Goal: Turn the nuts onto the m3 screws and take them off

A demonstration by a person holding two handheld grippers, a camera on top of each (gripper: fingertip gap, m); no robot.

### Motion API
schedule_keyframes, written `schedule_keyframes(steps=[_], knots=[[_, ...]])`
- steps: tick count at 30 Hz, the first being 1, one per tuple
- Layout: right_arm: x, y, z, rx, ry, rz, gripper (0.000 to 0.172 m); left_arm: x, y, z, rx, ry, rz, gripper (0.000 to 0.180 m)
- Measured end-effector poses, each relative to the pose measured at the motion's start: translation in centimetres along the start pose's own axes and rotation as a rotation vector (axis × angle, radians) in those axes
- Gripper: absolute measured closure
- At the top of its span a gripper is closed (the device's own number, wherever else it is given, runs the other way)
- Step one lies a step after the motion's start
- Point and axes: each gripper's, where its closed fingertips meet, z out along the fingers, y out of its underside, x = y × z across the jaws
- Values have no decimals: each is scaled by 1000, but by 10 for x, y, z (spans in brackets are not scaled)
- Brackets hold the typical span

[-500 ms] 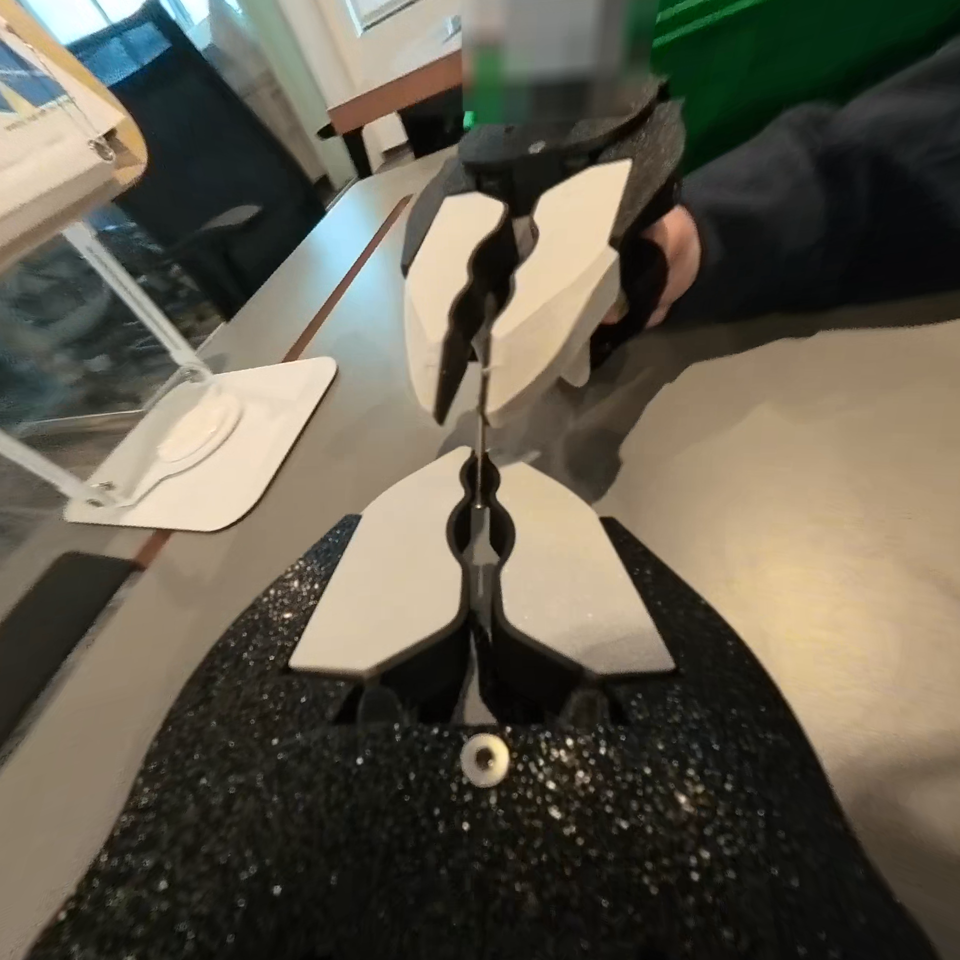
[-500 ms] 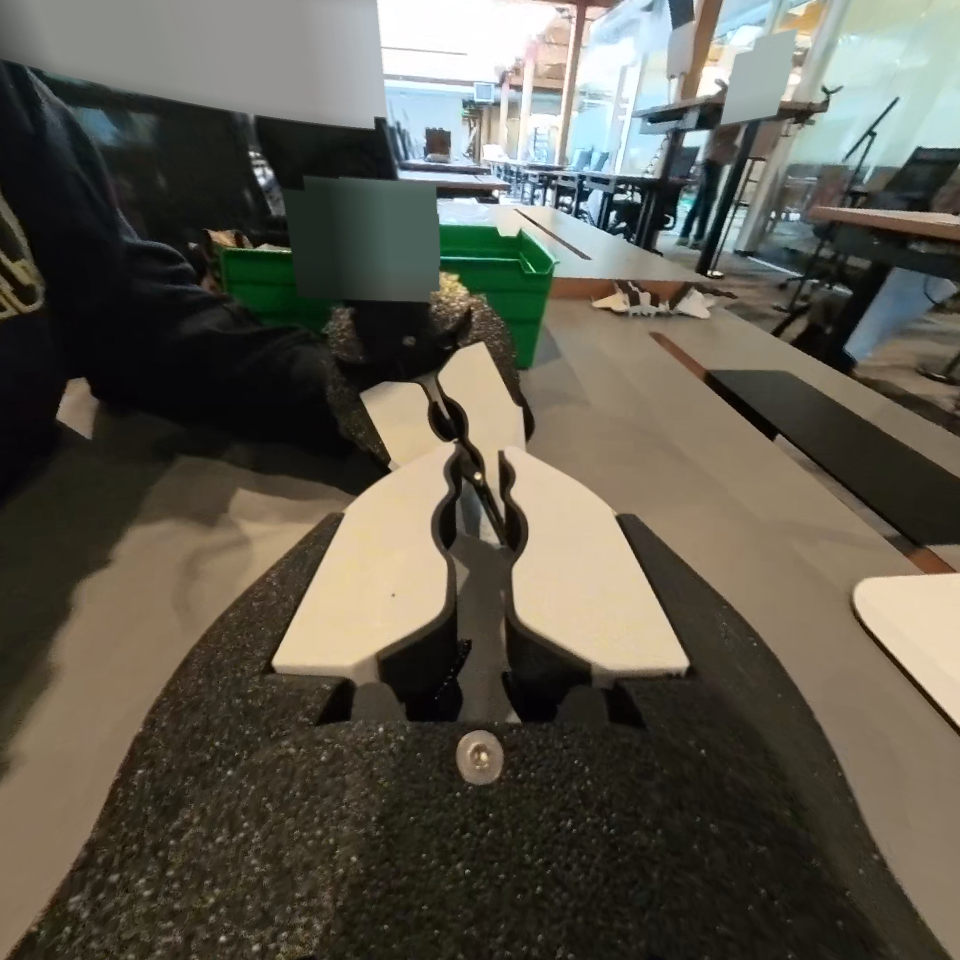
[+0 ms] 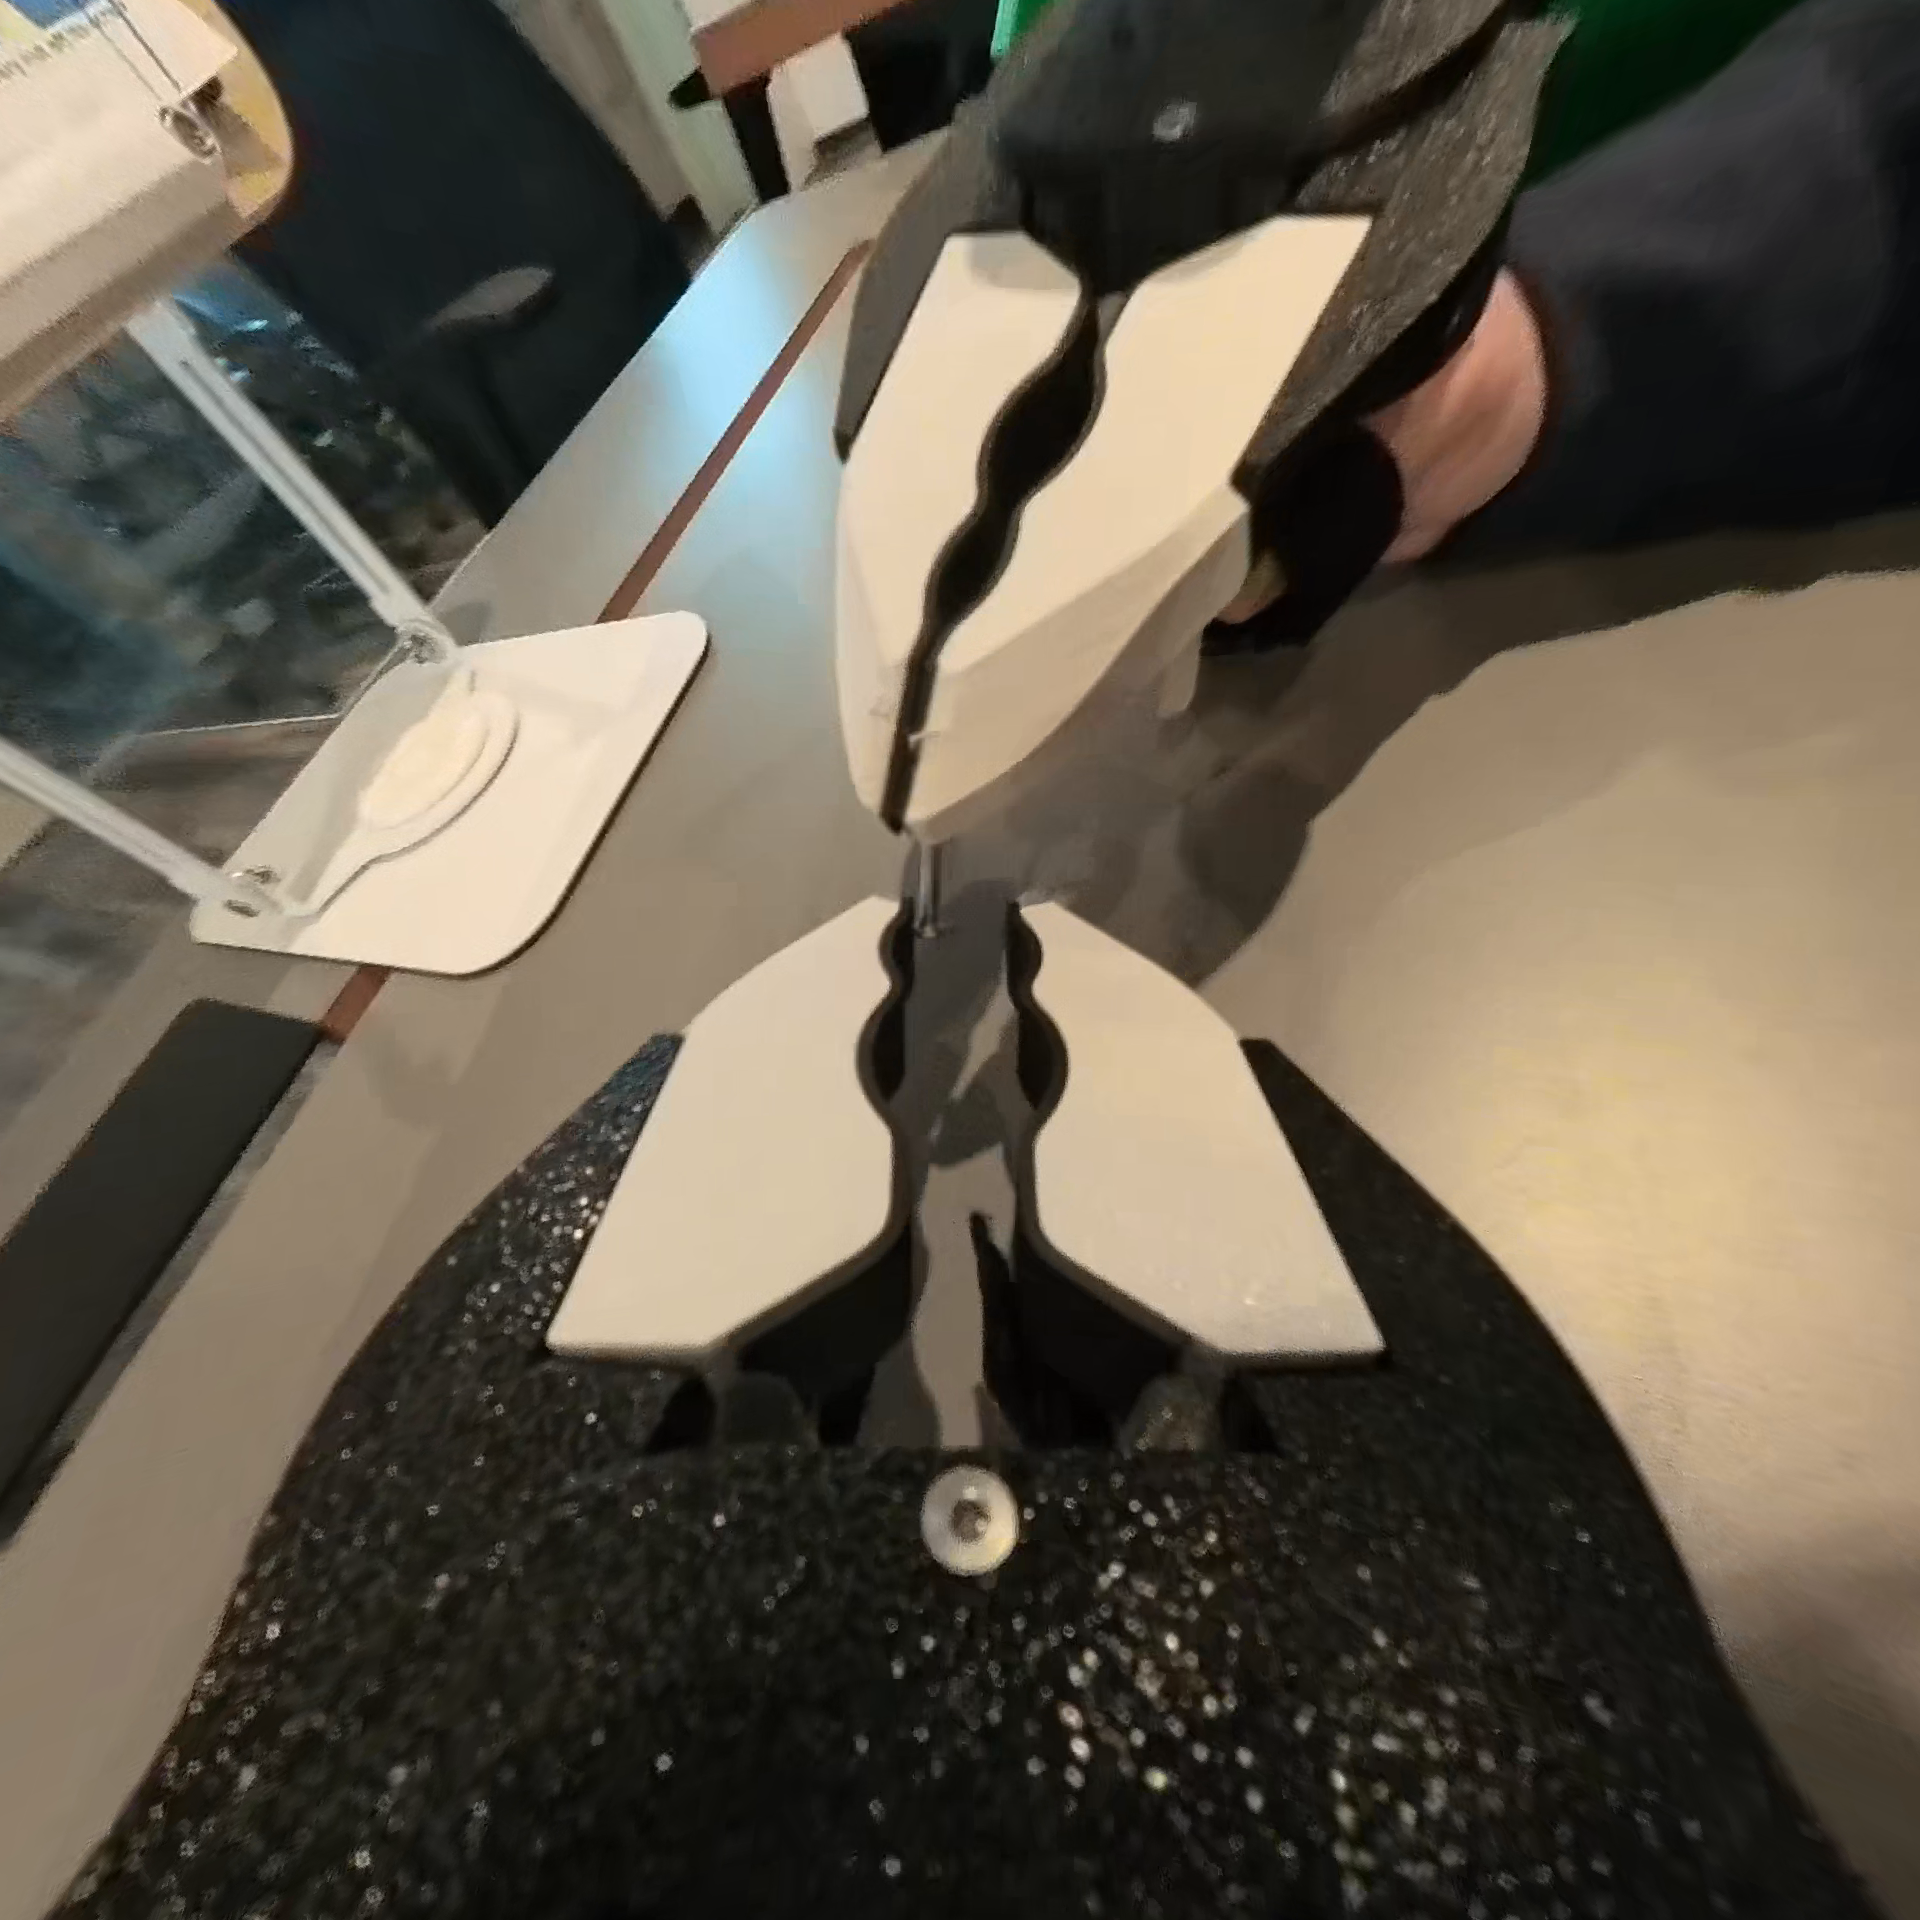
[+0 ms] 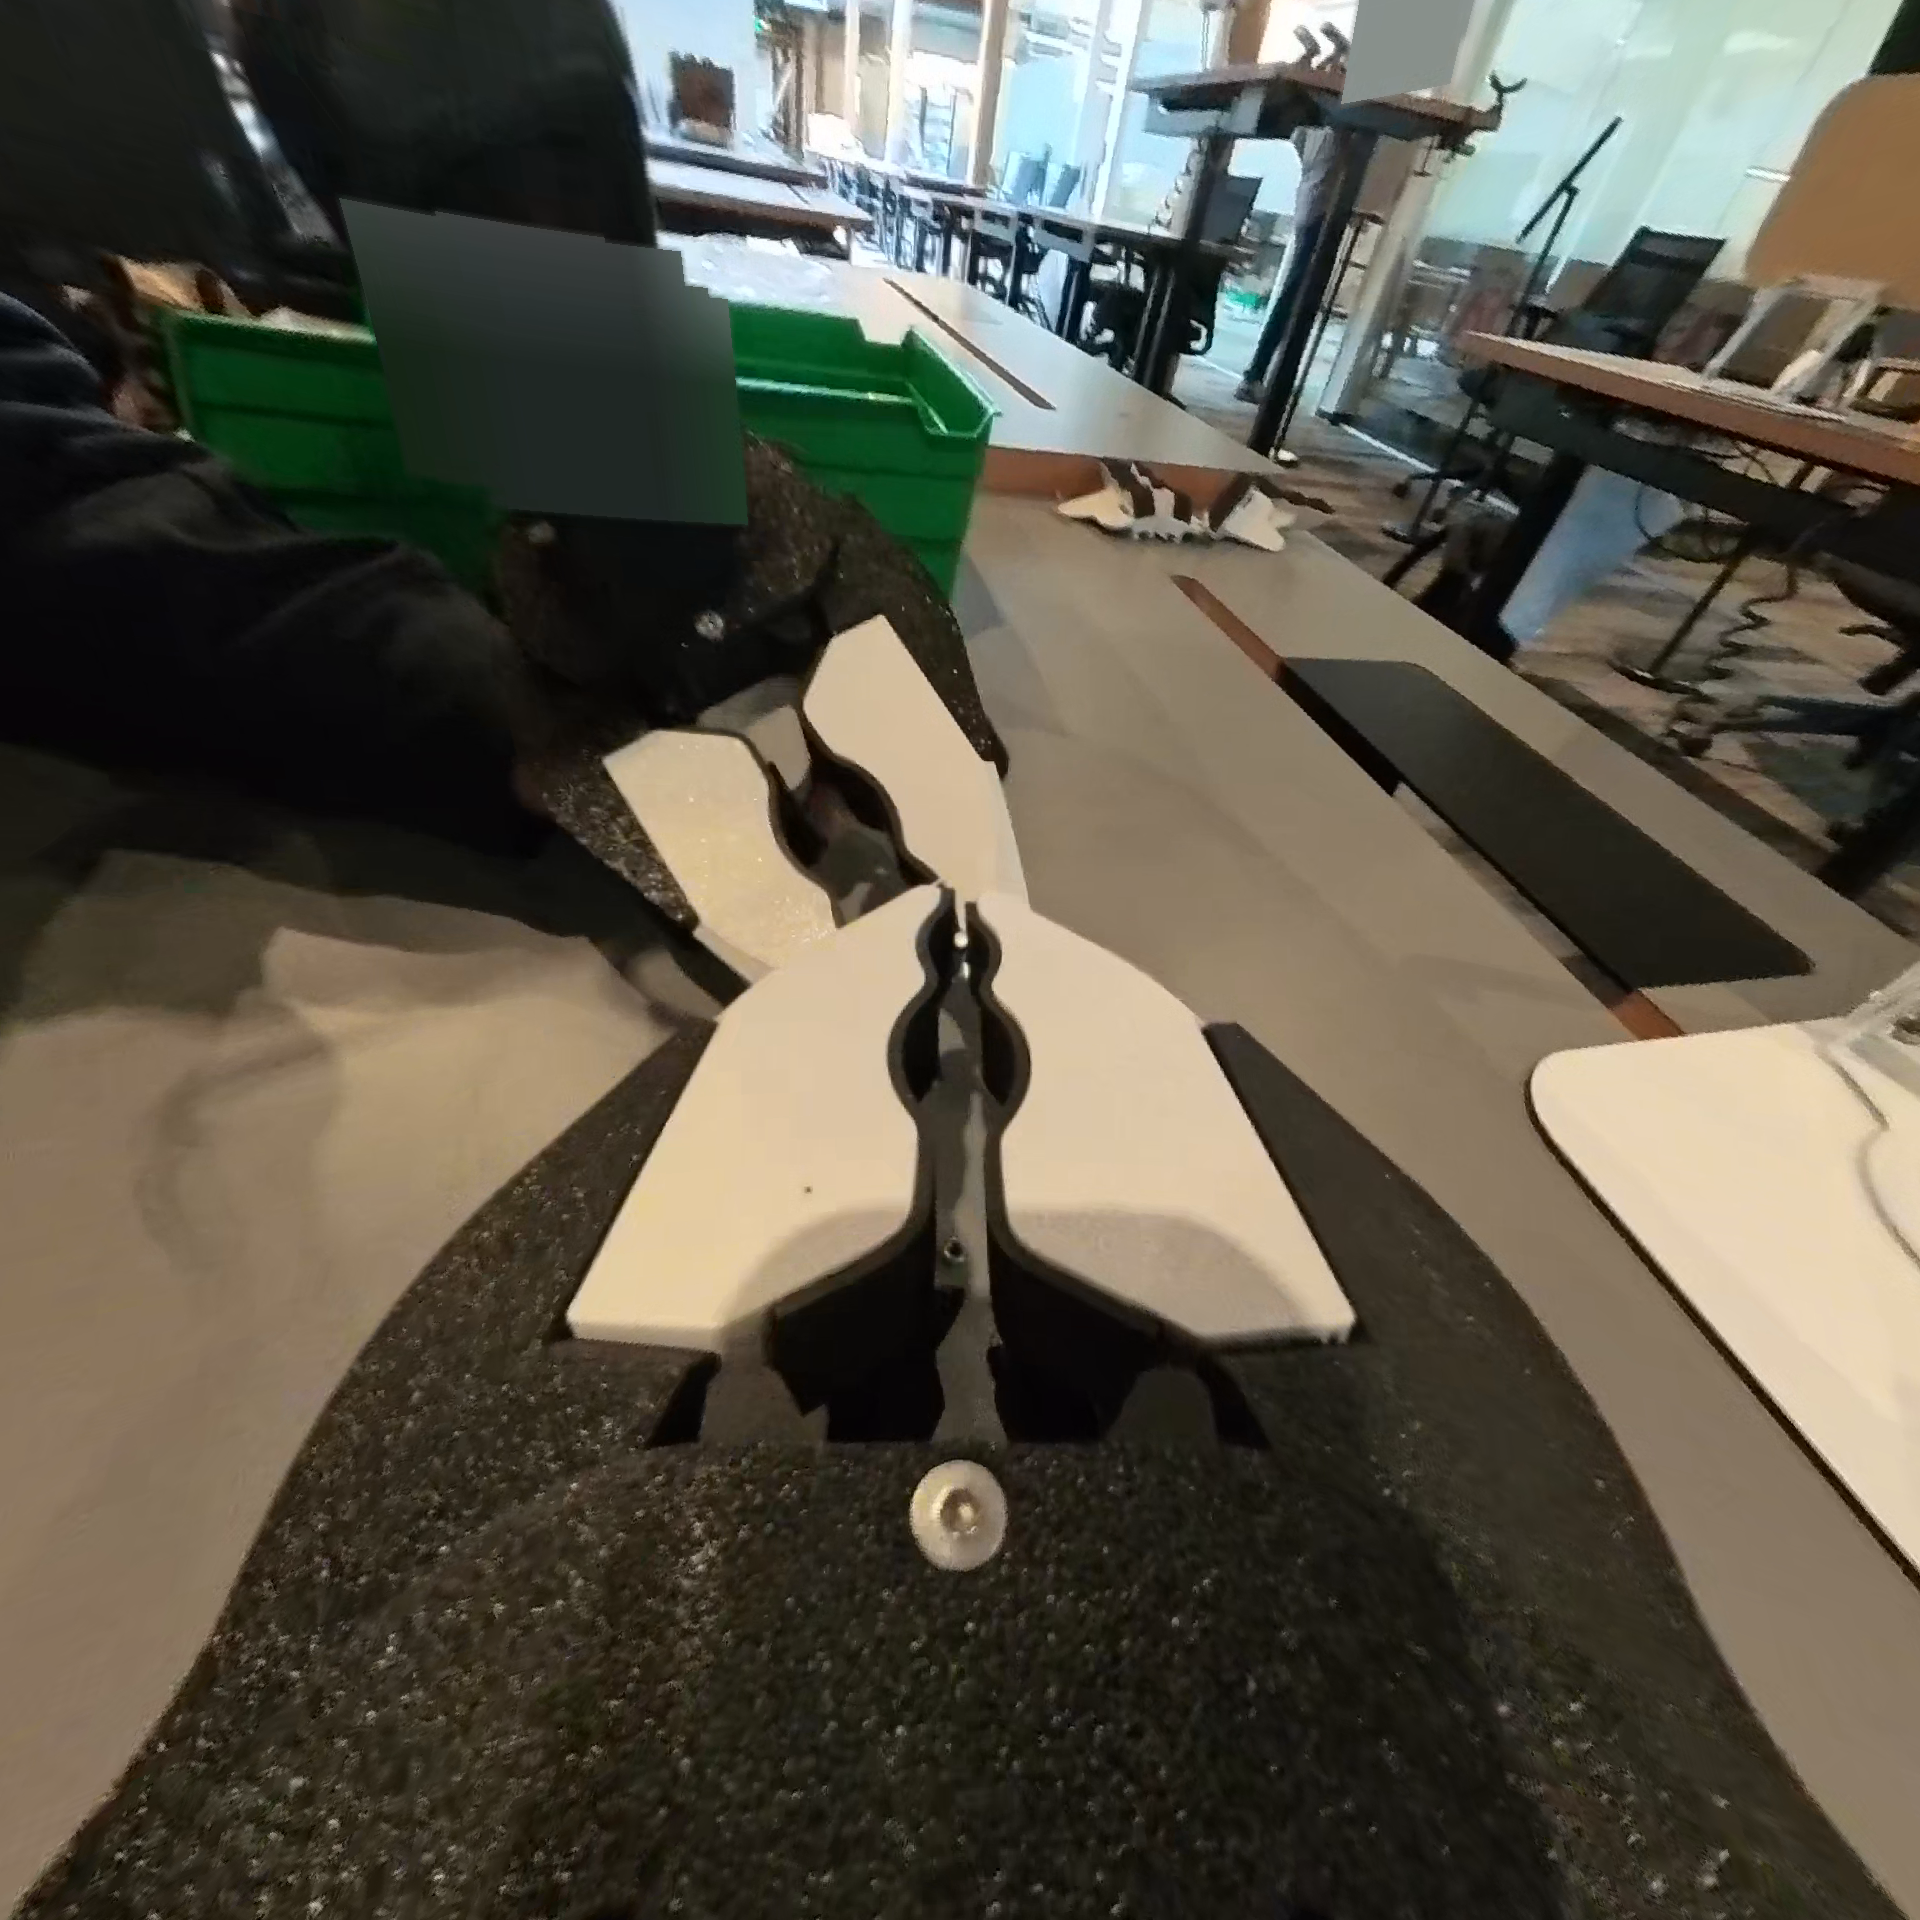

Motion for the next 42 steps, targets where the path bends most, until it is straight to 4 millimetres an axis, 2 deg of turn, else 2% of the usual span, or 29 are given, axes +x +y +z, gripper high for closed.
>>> schedule_keyframes(steps=[3,8,10,13,15,16,19,21,24,27,35,42], knots=[[3,8,1,-55,23,-19,170,-4,0,-1,-13,-41,28,165],[-2,9,3,-64,1,-24,170,-3,3,1,-29,-29,12,164],[-4,9,4,-62,-13,-23,170,0,4,2,-33,-11,14,175],[-2,5,2,-28,3,-26,170,-2,0,1,-15,-29,23,176],[8,-2,-5,12,67,-36,151,-5,-2,-2,6,-37,-3,177],[11,-2,-10,7,73,-35,149,-8,-1,-3,9,-42,-19,177],[11,25,-19,-149,-3,29,154,-14,-6,-8,77,-36,-88,177],[6,46,-18,-283,-62,77,151,-14,-13,-13,149,0,-143,177],[-4,63,-14,-412,-119,98,154,-17,-18,-19,209,33,-203,177],[-4,80,-15,-526,-108,105,156,-19,-20,-22,239,43,-226,177],[-2,81,-16,-532,-93,109,159,-12,-18,-18,204,68,-192,177],[-3,81,-16,-533,-87,65,161,-16,-16,-17,199,54,-219,177]])
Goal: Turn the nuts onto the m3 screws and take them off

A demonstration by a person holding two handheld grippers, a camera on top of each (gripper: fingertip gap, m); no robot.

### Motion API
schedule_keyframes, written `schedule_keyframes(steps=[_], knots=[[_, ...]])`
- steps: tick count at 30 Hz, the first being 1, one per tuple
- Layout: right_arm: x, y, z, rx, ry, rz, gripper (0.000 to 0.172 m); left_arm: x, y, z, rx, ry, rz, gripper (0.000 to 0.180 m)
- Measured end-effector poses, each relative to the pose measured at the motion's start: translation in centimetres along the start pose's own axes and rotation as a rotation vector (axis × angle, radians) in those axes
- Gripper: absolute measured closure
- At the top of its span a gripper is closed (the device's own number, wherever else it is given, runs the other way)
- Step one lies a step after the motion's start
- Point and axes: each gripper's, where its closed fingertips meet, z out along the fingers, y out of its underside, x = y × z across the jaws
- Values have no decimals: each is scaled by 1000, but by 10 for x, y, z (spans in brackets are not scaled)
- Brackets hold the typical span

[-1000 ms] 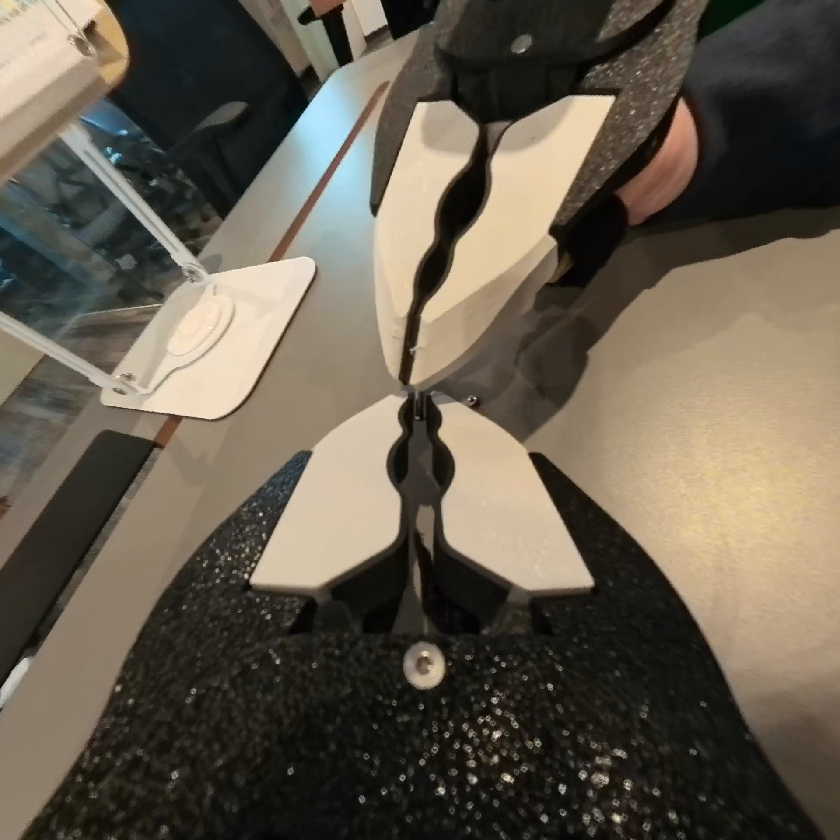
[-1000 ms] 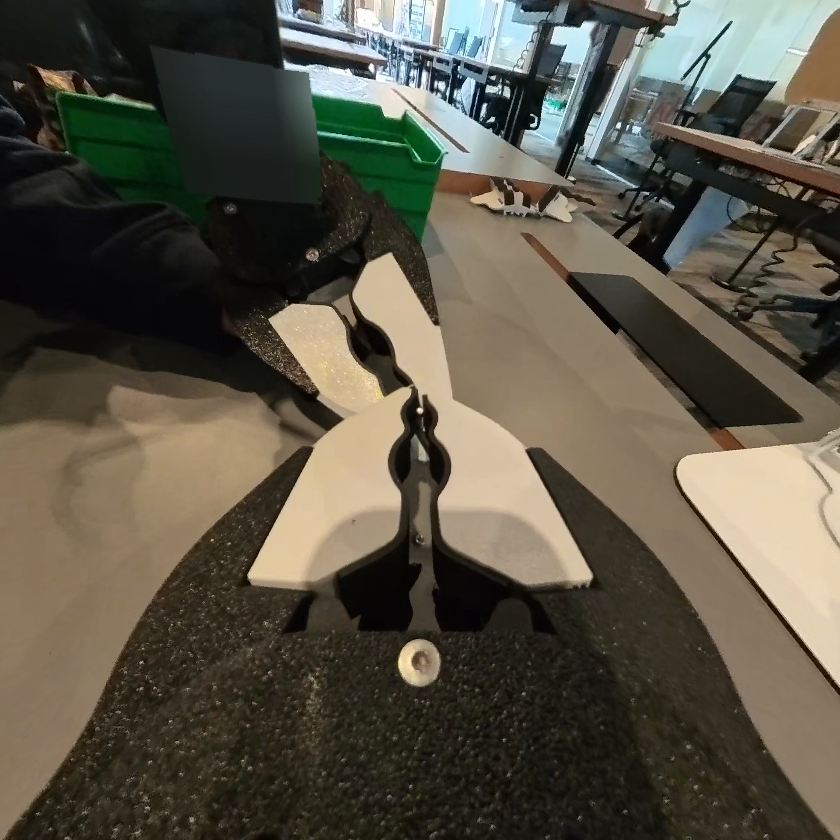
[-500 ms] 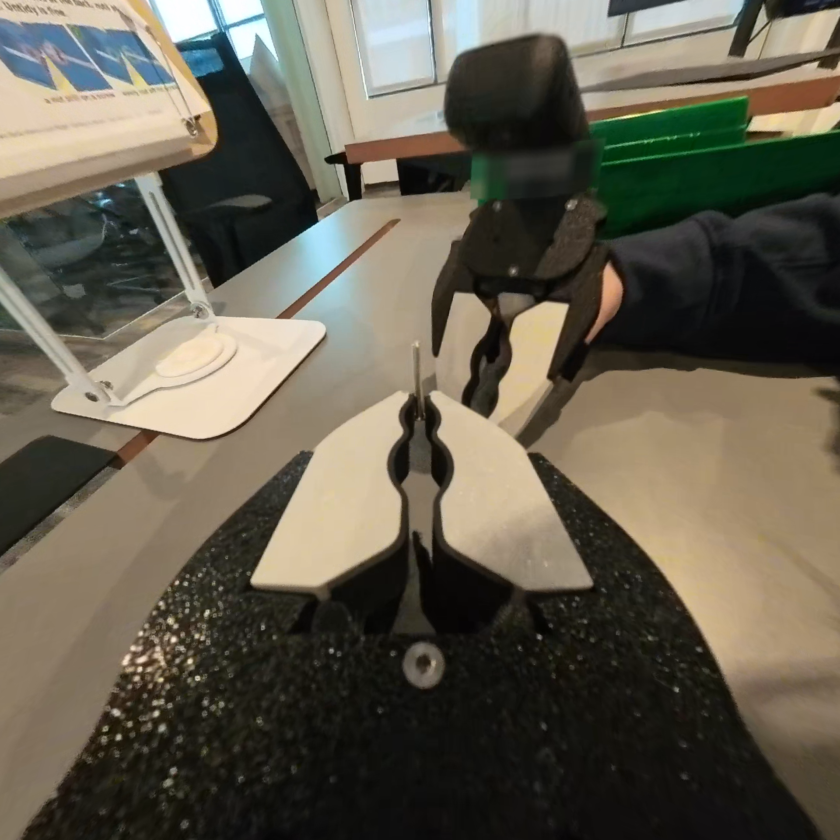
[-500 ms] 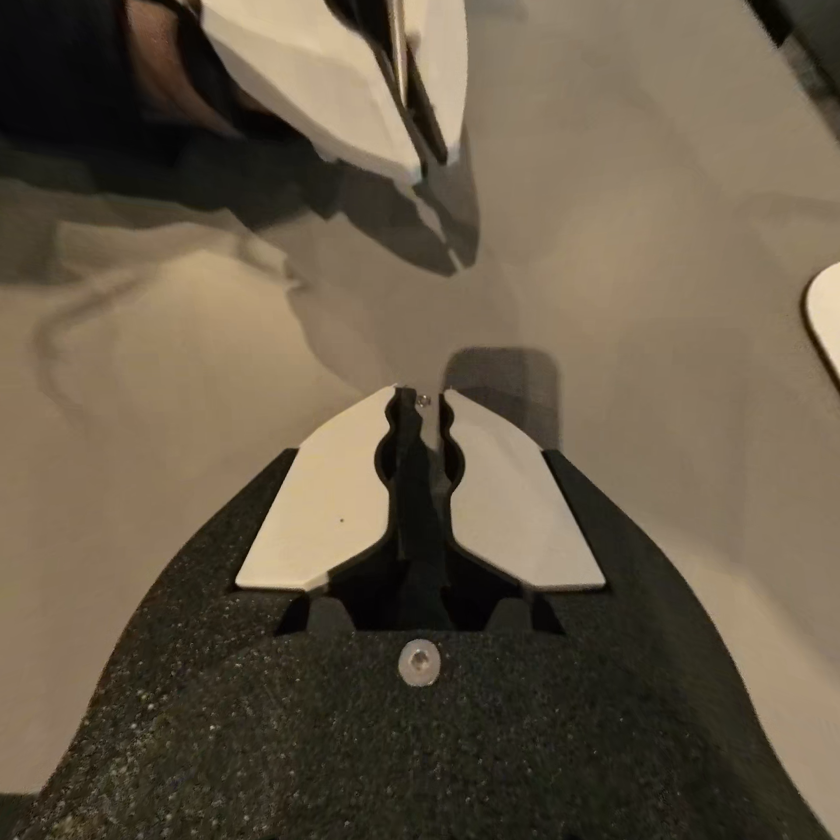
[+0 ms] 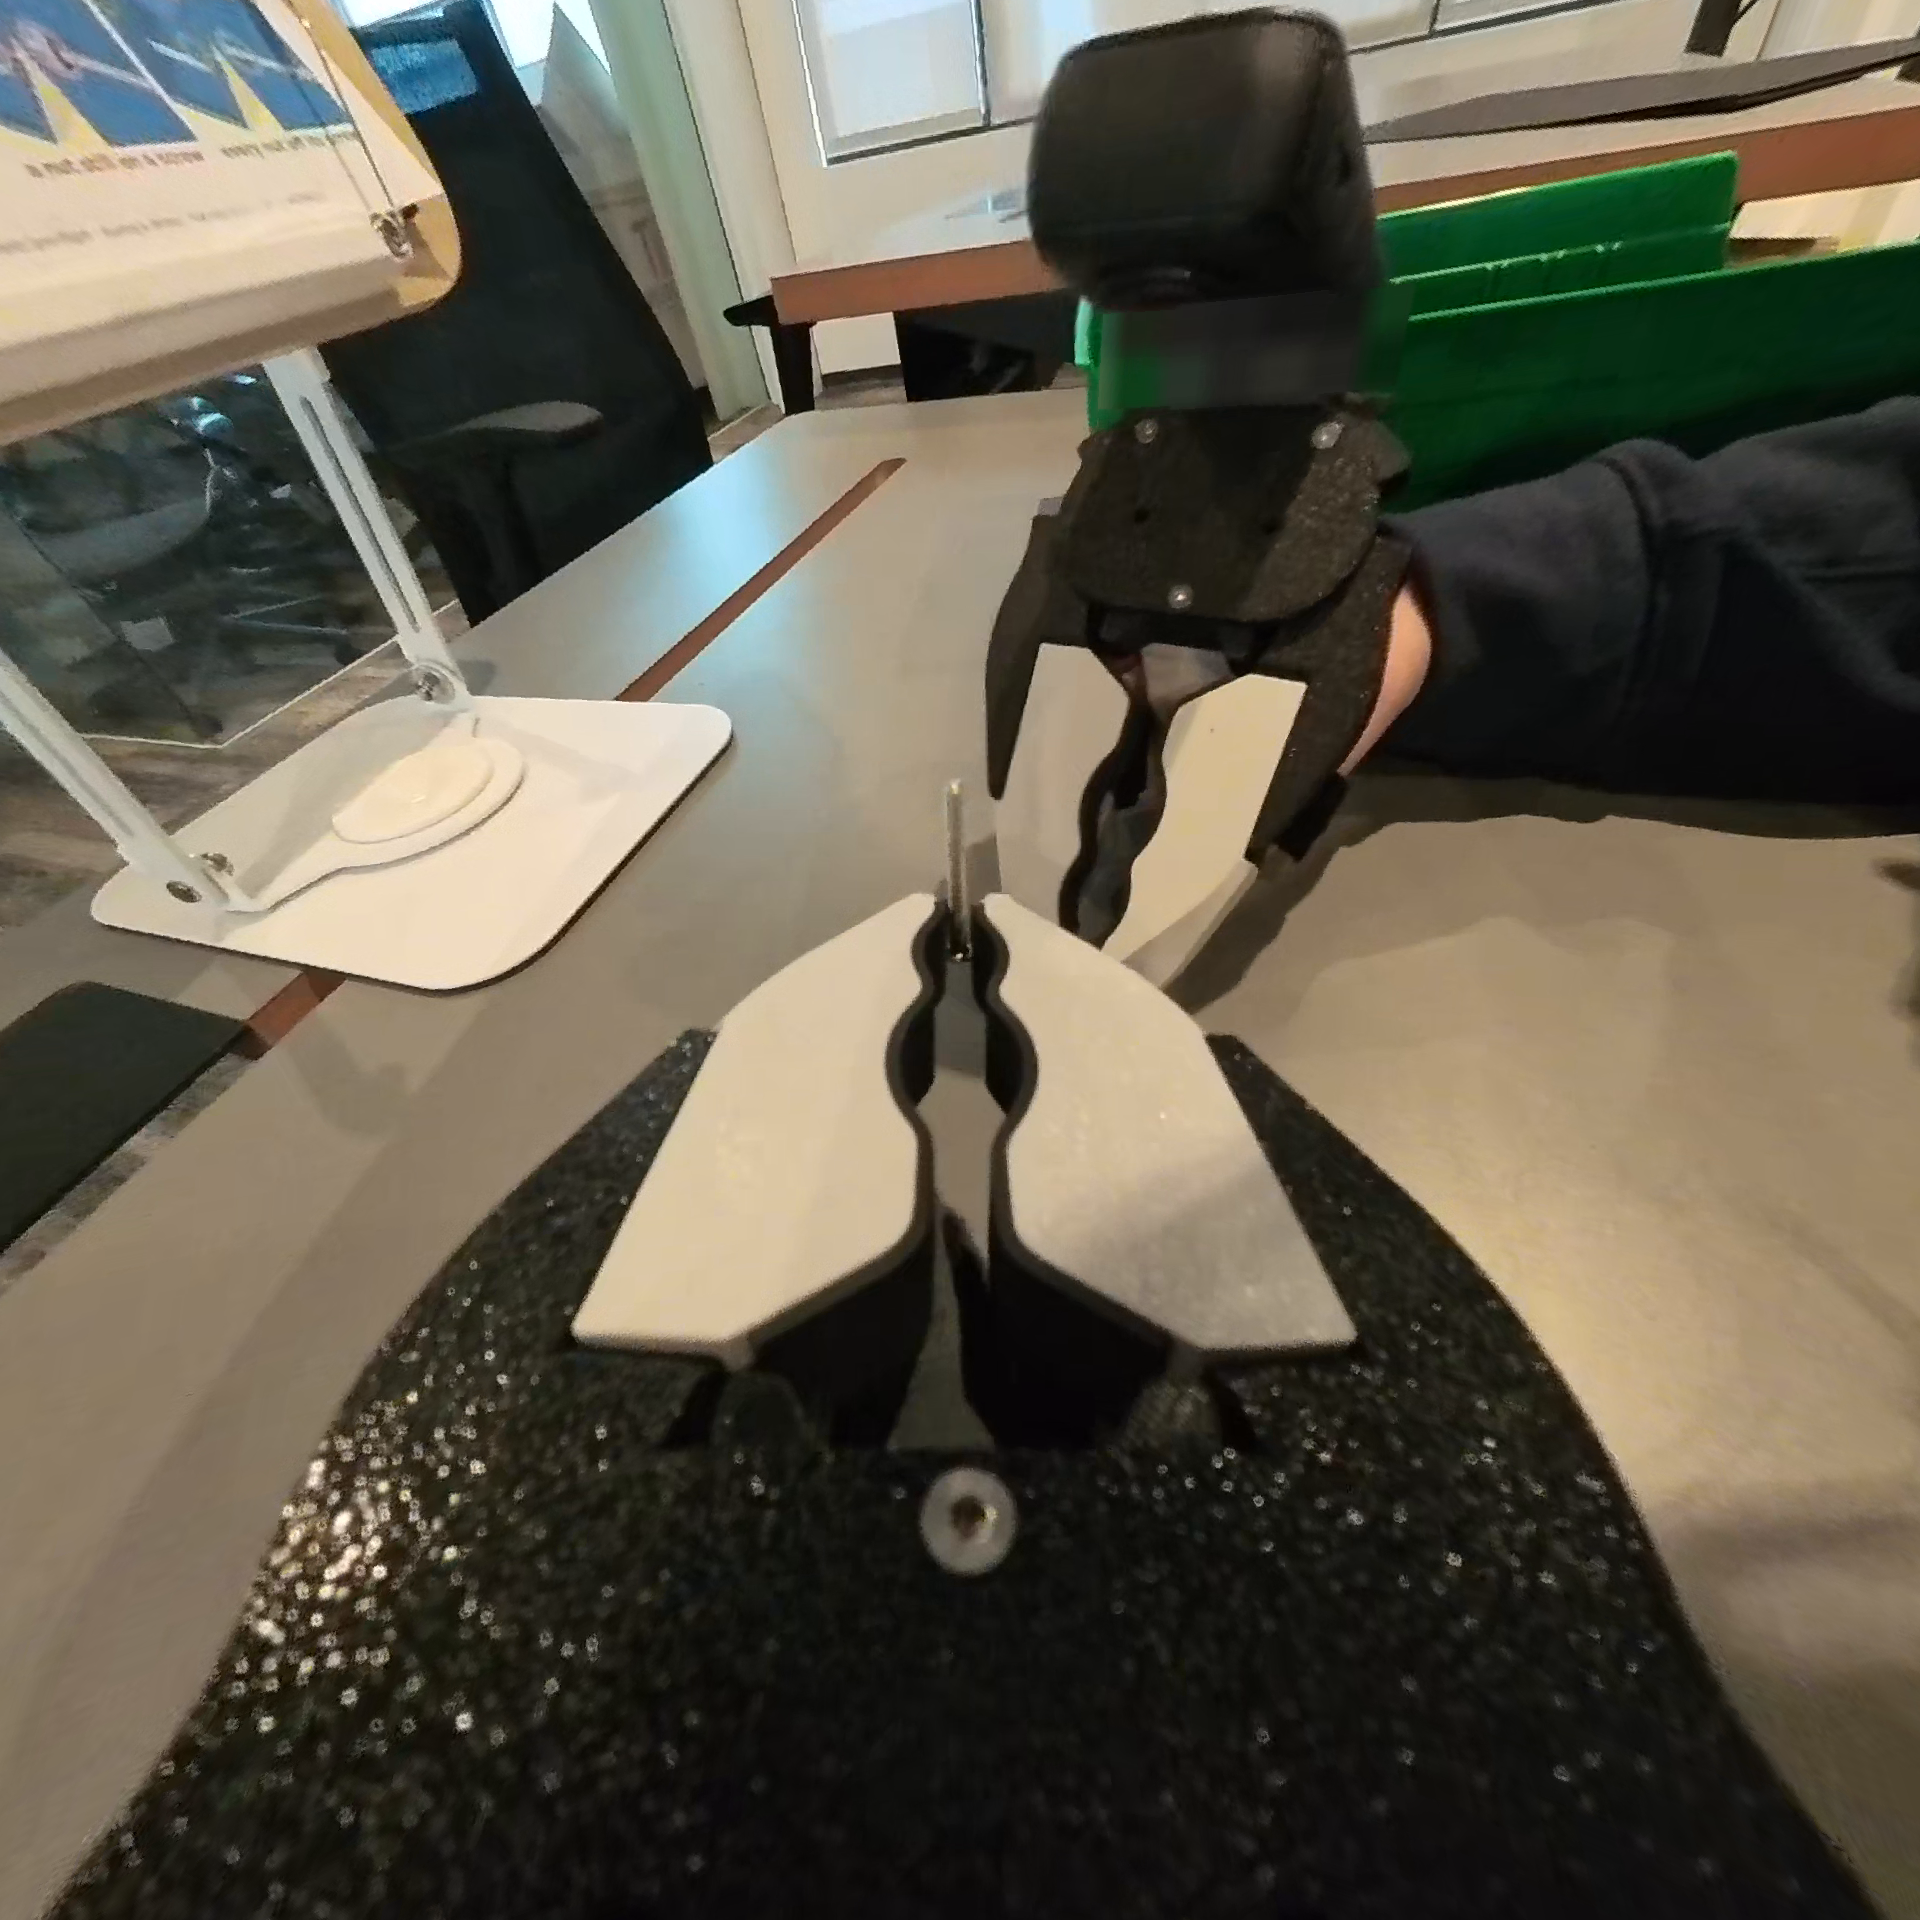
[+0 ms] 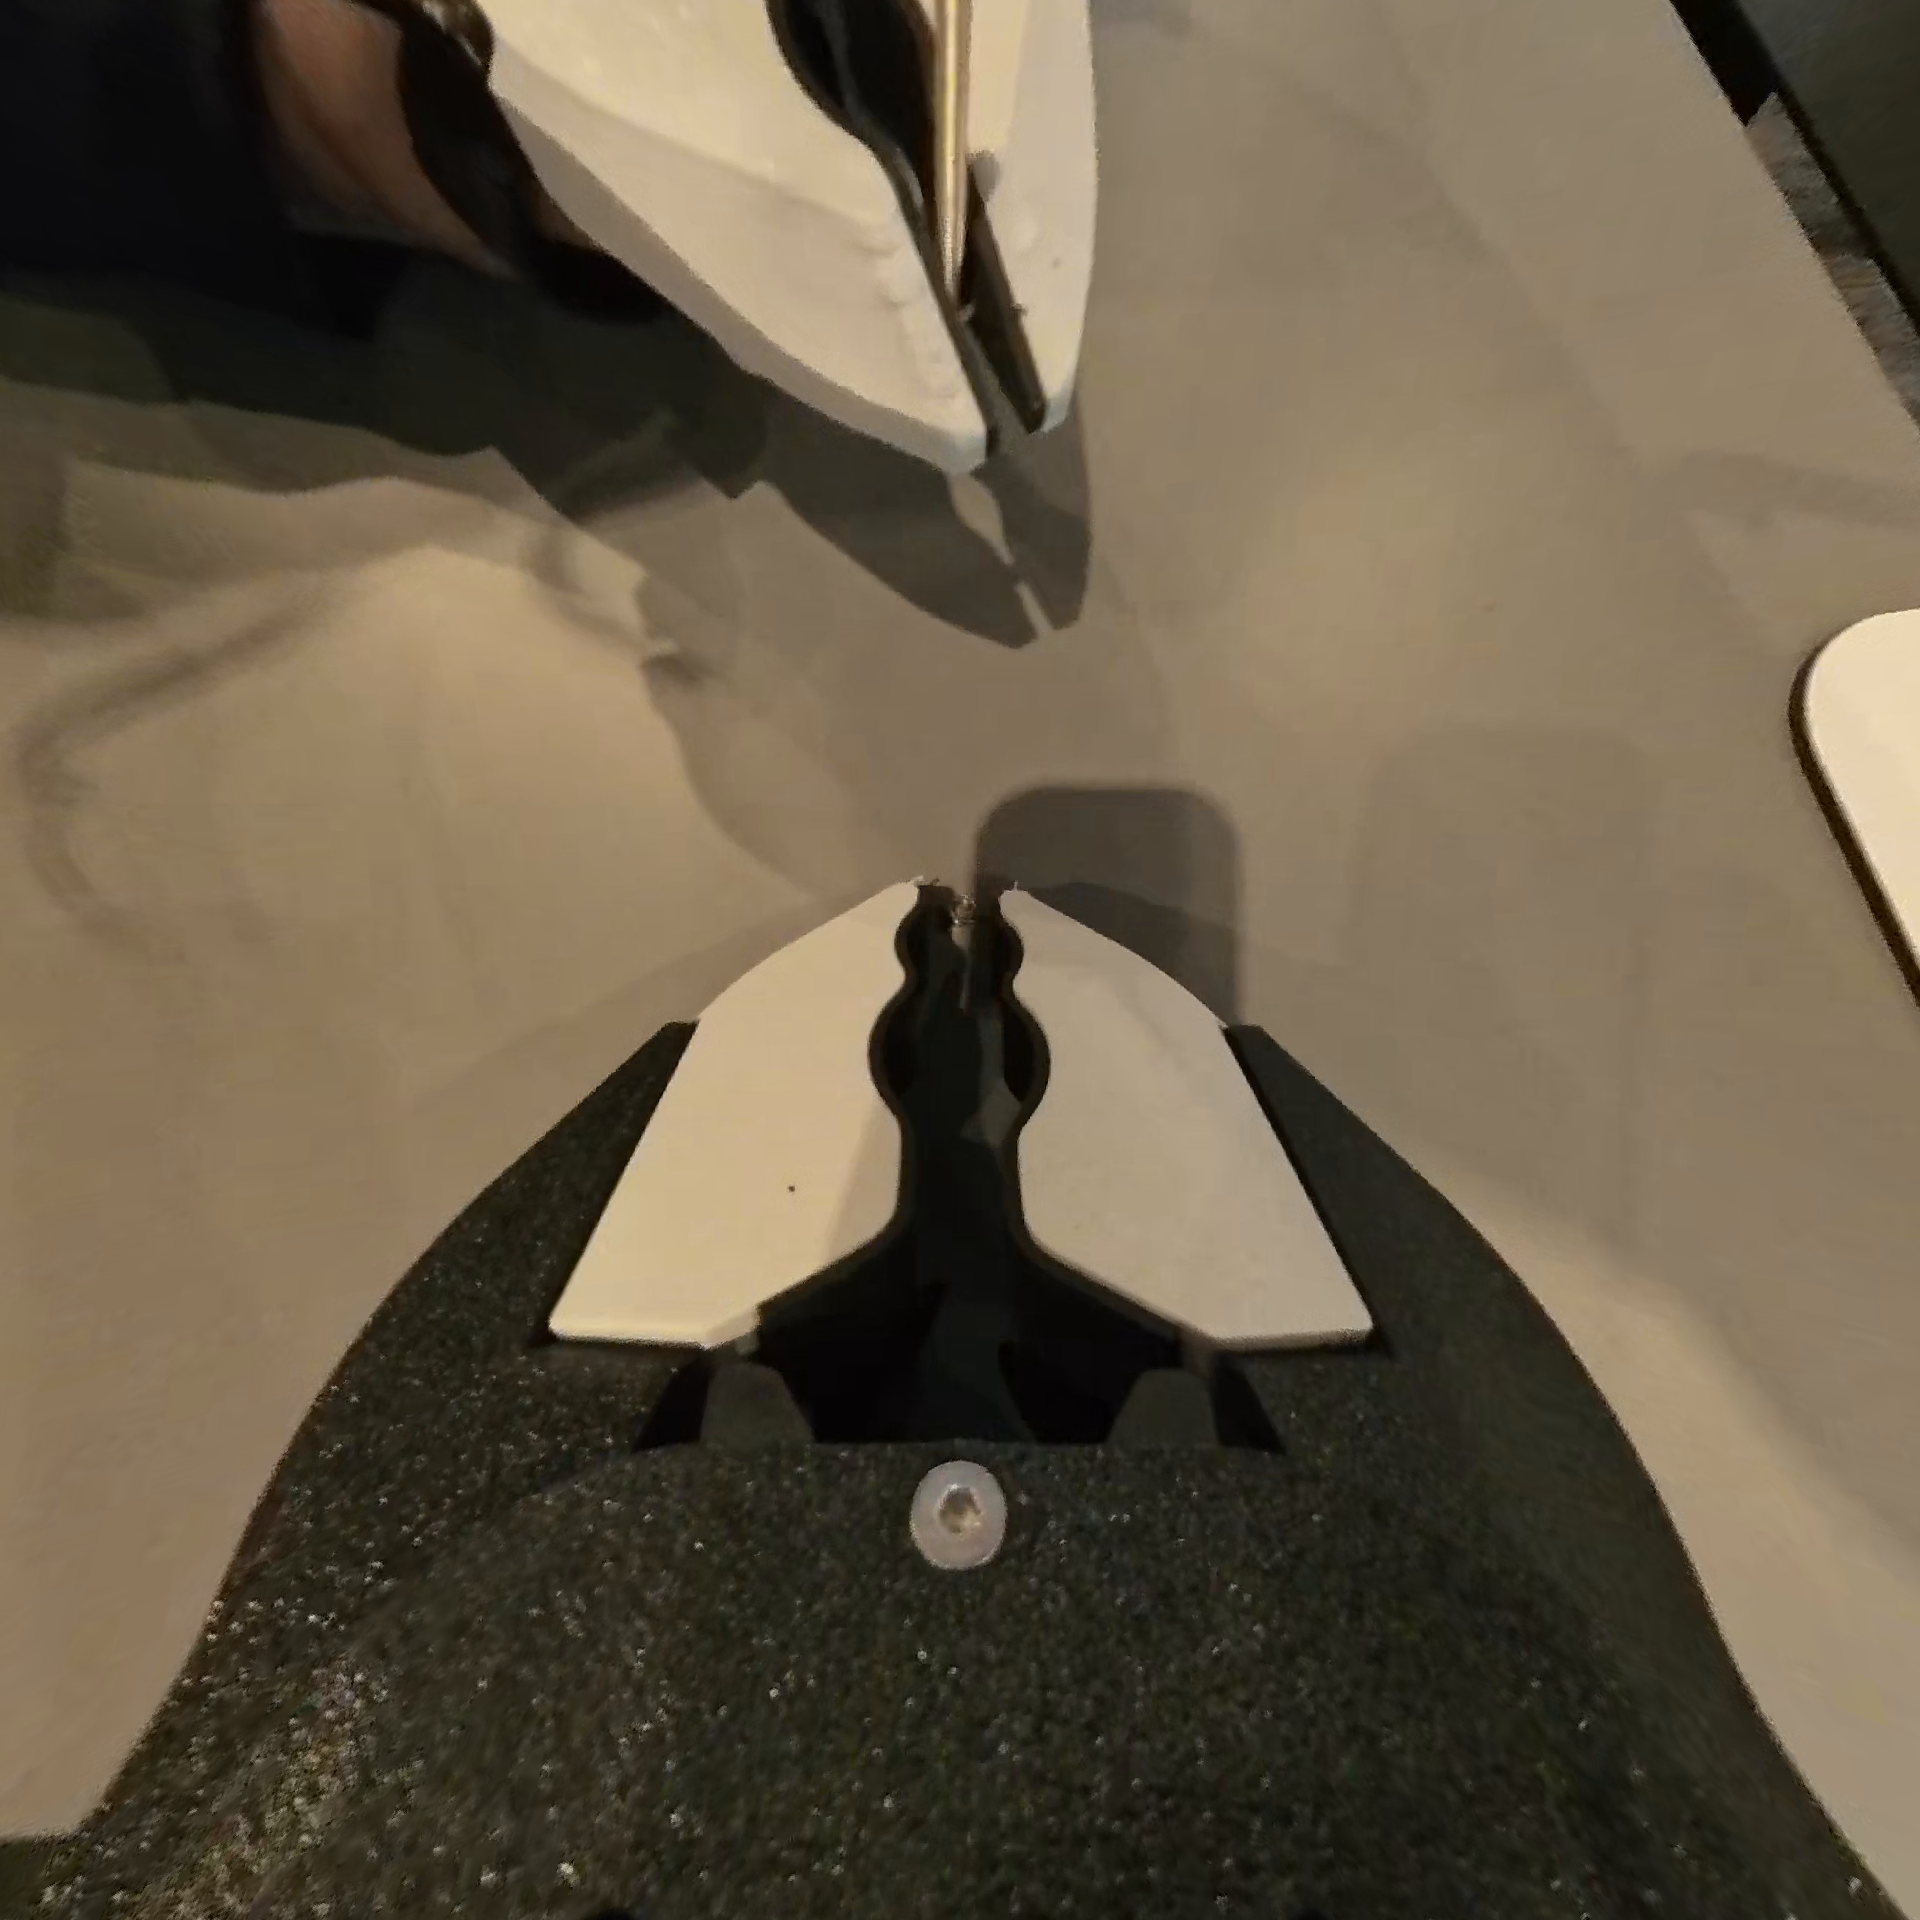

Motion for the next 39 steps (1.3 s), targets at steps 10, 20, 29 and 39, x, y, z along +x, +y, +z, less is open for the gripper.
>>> schedule_keyframes(steps=[10,20,29,39], knots=[[1,-4,-3,34,4,-6,167,4,3,2,-26,15,22,177],[-4,-72,-49,490,34,-65,167,15,14,9,-114,69,67,178],[-11,-74,-45,470,15,-101,167,19,18,11,-149,81,97,178],[-14,-73,-39,434,32,-140,167,20,19,12,-160,83,108,178]])
